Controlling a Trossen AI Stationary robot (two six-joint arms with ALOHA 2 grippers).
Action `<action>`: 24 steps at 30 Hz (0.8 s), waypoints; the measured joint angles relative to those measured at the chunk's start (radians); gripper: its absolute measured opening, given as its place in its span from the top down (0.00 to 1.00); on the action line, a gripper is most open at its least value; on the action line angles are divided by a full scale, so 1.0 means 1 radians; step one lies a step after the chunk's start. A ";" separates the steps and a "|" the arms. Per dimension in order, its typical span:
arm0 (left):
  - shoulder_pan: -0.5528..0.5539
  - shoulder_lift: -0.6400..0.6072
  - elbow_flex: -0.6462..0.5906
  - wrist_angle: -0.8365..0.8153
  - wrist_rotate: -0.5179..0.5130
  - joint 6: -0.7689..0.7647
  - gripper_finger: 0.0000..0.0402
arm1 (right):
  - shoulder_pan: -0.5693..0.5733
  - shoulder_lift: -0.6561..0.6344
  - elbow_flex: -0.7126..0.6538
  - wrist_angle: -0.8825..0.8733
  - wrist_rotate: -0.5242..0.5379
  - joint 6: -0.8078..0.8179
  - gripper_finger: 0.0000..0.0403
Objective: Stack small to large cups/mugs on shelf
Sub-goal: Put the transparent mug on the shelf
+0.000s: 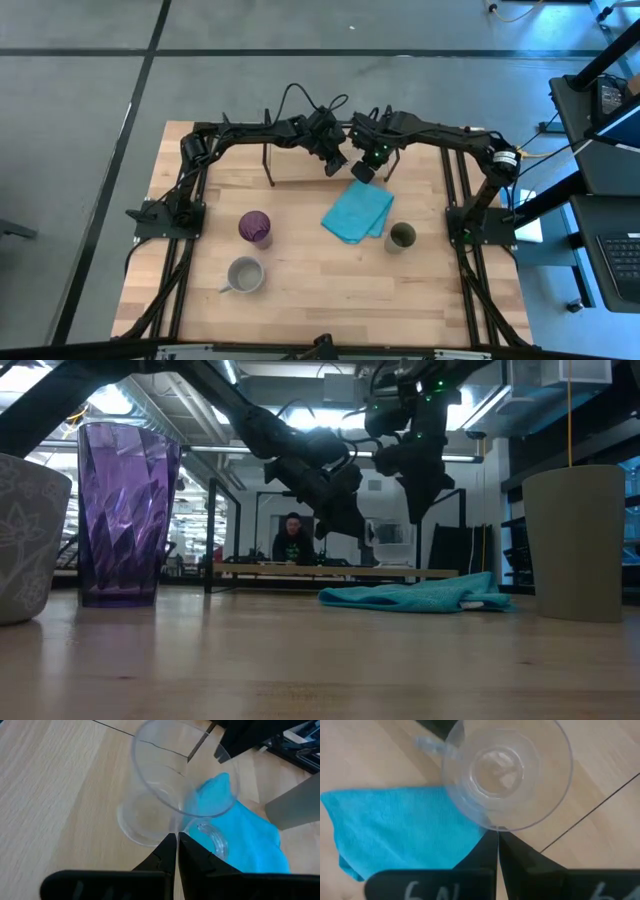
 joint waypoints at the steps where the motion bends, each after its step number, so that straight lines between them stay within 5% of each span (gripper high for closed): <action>1: 0.000 0.000 0.000 0.000 0.000 0.000 0.97 | -0.003 0.000 0.000 0.007 0.000 0.000 0.96; 24: -0.009 0.000 0.000 0.026 0.005 0.000 0.97 | -0.040 0.000 0.000 0.076 0.105 0.001 0.96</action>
